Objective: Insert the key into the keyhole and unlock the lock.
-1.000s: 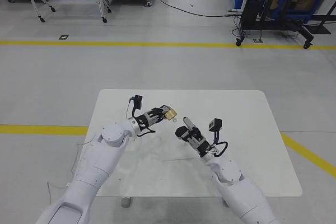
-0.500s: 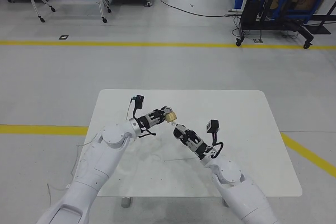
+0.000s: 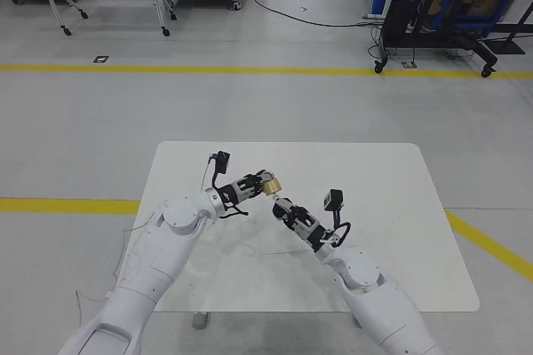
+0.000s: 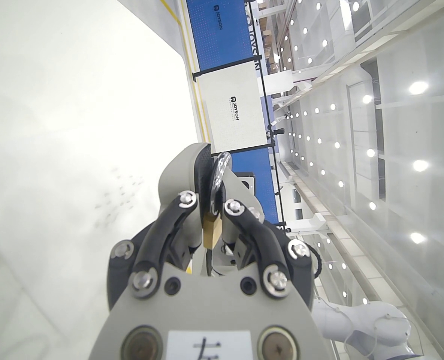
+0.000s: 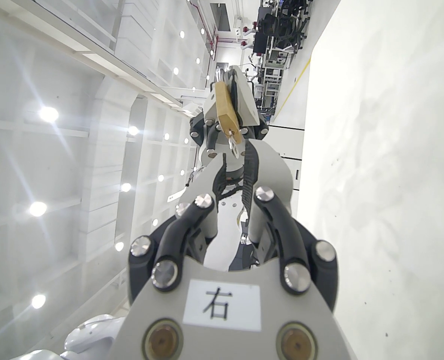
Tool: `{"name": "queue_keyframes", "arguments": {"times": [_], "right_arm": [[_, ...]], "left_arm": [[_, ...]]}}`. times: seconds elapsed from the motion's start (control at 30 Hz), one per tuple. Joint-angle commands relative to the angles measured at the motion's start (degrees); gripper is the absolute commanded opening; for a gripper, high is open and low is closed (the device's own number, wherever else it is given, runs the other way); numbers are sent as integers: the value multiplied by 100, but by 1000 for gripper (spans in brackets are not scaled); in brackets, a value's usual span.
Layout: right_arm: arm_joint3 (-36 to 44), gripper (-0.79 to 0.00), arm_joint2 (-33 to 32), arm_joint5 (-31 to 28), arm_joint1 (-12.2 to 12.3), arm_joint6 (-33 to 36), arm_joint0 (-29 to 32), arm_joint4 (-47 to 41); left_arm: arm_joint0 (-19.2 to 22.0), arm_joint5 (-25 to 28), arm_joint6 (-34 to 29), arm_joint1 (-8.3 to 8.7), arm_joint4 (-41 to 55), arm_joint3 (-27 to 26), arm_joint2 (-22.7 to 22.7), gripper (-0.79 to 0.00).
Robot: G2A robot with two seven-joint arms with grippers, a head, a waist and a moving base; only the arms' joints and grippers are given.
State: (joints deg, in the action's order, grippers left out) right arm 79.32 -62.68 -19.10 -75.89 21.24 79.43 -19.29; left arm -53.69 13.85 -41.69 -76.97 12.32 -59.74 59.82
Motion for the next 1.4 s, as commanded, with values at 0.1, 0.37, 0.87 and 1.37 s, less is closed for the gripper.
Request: {"name": "queue_keyframes", "arguments": {"times": [0.1, 0.37, 0.87, 1.37], "right_arm": [[-67, -785, 21, 2, -20, -17, -55, -46], [-135, -785, 38, -18, -54, -147, -123, -56], [-329, -785, -43, 152, -126, 361, -158, -1381], [-822, -785, -313, 1686, -167, 2465, -373, -4018]], "left_arm": [[4, -21, -9, -6, -25, 4, -24, -785], [21, -54, -48, -16, -23, 26, -50, -785], [14, 113, -70, -19, -103, -14, -67, -785], [-79, 986, -49, 10, -387, -216, -49, -785]]}}
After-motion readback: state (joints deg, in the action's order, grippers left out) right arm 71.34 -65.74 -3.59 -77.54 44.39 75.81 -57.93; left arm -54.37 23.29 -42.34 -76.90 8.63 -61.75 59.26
